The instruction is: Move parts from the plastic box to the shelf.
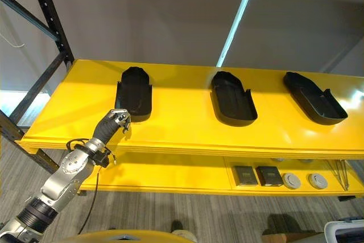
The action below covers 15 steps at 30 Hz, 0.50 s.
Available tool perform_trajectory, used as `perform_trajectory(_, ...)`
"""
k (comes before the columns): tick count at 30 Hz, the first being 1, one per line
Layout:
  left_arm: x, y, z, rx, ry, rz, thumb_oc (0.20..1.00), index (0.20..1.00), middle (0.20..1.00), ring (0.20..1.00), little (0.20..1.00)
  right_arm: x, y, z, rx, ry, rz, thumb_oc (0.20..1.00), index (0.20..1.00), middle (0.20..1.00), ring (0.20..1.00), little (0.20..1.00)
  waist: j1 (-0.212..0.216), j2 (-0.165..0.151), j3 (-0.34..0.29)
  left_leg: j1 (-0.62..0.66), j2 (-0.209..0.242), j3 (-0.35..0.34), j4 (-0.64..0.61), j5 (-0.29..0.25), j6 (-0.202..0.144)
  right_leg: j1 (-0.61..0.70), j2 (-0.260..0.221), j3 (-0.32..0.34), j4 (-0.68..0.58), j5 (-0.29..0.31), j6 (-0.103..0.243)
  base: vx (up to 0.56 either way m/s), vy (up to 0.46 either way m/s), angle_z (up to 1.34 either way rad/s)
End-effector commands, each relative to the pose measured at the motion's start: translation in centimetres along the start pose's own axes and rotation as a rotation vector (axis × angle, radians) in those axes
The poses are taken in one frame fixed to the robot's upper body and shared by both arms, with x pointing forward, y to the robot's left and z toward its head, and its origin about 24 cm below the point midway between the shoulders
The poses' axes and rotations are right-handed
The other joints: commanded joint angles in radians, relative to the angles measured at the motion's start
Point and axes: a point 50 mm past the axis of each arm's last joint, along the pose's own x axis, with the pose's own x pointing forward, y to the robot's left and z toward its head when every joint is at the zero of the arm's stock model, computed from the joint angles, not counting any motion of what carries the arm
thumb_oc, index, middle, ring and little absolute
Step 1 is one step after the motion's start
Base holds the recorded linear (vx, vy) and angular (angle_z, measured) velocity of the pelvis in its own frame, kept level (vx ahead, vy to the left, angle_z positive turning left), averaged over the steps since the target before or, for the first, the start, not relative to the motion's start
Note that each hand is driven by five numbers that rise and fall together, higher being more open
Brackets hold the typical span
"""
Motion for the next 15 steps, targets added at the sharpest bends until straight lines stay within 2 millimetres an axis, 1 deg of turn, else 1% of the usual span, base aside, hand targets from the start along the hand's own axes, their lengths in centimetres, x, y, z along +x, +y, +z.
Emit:
perform_trajectory(1,2.8,0.2,3.3,0.075,-0.151,0.029,0.2,0.2,0.2,0.2,0.2,0.2,1.7,3.1,0.035,-0.063,0.043,1.0,1.0,1.0,1.0,1.0,-0.007,0.048,0.052,-0.005,0.019,0.004,0.0,-0.043,0.029,0.034,-0.009,0.015,0.003,-0.065,0.015,0.02,-0.028,-0.08)
perform_trajectory(4,3.0,0.5,2.7,0.082,-0.146,0.09,0.2,0.2,0.2,0.2,0.2,0.1,1.8,3.5,0.038,-0.081,0.051,1.0,1.0,1.0,1.0,1.0,-0.017,0.051,0.068,-0.032,0.021,0.011,0.0,-0.037,0.027,0.001,-0.008,0.027,0.003,-0.06,0.016,-0.03,-0.033,-0.08)
perform_trajectory(7,3.4,0.7,2.7,0.091,-0.151,0.153,0.2,0.2,0.2,0.2,0.2,0.1,2.1,3.8,0.029,-0.09,0.059,1.0,1.0,1.0,1.0,1.0,-0.028,0.054,0.086,-0.055,0.024,0.018,0.0,-0.03,0.026,-0.025,-0.008,0.038,0.003,-0.054,0.014,-0.04,-0.032,-0.13)
perform_trajectory(9,3.9,1.0,3.0,0.11,-0.166,0.196,0.2,0.2,0.2,0.2,0.2,0.1,2.1,4.0,0.022,-0.105,0.054,1.0,1.0,1.0,1.0,1.0,-0.038,0.057,0.104,-0.068,0.025,0.02,0.0,-0.025,0.027,-0.041,-0.006,0.047,0.003,-0.05,0.013,-0.06,-0.002,-0.15)
perform_trajectory(11,4.1,1.0,3.2,0.126,-0.175,0.205,0.2,0.2,0.2,0.2,0.2,0.1,2.0,4.1,0.023,-0.111,0.051,1.0,1.0,1.0,1.0,1.0,-0.043,0.059,0.113,-0.073,0.025,0.02,0.0,-0.024,0.027,-0.048,-0.004,0.052,0.003,-0.048,0.011,-0.04,-0.008,-0.07)
perform_trajectory(12,4.6,1.1,3.5,0.141,-0.177,0.246,0.2,0.2,0.2,0.2,0.2,0.0,1.9,4.3,0.017,-0.124,0.046,1.0,1.0,1.0,1.0,1.0,-0.055,0.064,0.131,-0.082,0.025,0.017,0.0,-0.021,0.027,-0.058,0.0,0.064,0.003,-0.046,0.009,-0.03,-0.011,-0.05)
perform_trajectory(15,4.9,1.2,3.6,0.146,-0.181,0.269,0.2,0.2,0.2,0.2,0.2,0.0,1.7,4.4,0.012,-0.131,0.044,1.0,1.0,1.0,1.0,1.0,-0.063,0.067,0.138,-0.086,0.024,0.016,0.0,-0.019,0.027,-0.063,0.003,0.072,0.003,-0.045,0.007,0.0,-0.002,-0.01)
